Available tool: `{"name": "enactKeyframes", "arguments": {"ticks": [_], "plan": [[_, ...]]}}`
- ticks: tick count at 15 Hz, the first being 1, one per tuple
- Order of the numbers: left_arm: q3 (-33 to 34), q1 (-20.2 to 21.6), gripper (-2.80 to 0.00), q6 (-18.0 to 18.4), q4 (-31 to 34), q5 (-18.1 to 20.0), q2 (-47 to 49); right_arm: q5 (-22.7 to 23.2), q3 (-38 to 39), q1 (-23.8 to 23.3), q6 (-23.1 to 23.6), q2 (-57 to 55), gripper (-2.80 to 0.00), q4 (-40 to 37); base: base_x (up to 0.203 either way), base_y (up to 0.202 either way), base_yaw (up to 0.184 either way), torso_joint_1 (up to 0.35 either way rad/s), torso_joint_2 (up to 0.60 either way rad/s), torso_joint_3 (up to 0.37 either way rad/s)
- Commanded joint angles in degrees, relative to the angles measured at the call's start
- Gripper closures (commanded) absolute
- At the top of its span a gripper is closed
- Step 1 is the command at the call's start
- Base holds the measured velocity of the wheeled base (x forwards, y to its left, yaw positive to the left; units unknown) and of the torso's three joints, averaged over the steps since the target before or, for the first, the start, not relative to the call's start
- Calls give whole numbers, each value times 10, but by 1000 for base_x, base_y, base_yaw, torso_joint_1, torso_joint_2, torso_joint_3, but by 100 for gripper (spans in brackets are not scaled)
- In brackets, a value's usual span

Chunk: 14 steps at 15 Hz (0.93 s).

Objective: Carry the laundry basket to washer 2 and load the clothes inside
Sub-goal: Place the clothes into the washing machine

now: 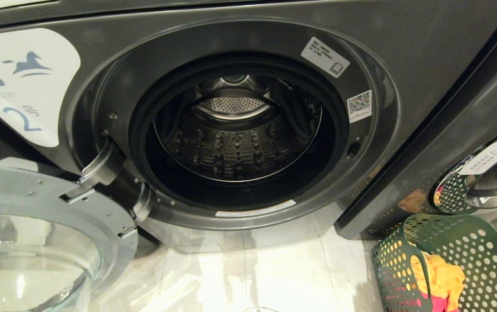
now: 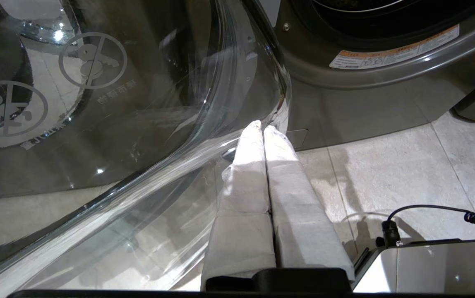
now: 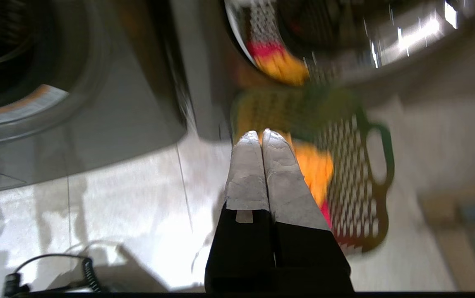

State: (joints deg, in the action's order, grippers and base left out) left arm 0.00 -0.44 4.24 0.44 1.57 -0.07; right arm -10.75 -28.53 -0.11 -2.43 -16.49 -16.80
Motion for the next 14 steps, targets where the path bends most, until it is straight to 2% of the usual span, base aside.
{"name": "enactKeyframes", "arguments": {"ticks": [1, 3, 4, 6, 8, 10, 12, 14], "plan": [[0, 1, 0, 1, 0, 0, 1, -38, -45, 0, -92, -155, 0, -40, 0, 0, 0, 0, 0, 0], [0, 0, 0, 0, 0, 0, 1, -79, -40, 0, -225, -254, 0, -95, 0, 0, 0, 0, 0, 0], [0, 0, 0, 1, 0, 0, 1, -89, -11, -1, -278, -296, 0, -104, 0, 0, 0, 0, 0, 0], [0, 0, 0, 1, 0, 0, 1, -92, 44, -1, -340, -383, 0, -59, 0, 0, 0, 0, 0, 0], [0, 0, 0, 1, 0, 0, 1, -91, 71, -12, -366, -489, 0, 18, 0, 0, 0, 0, 0, 0], [0, 0, 0, 1, 0, 0, 1, -77, 79, -43, -373, -591, 0, 100, 0, 0, 0, 0, 0, 0], [0, 0, 0, 0, 0, 0, 1, -45, 72, -91, -353, -688, 0, 158, 0, 0, 0, 0, 0, 0], [0, 0, 0, 0, 0, 0, 1, 6, 49, -161, -299, -768, 0, 207, 0, 0, 0, 0, 0, 0]]}}
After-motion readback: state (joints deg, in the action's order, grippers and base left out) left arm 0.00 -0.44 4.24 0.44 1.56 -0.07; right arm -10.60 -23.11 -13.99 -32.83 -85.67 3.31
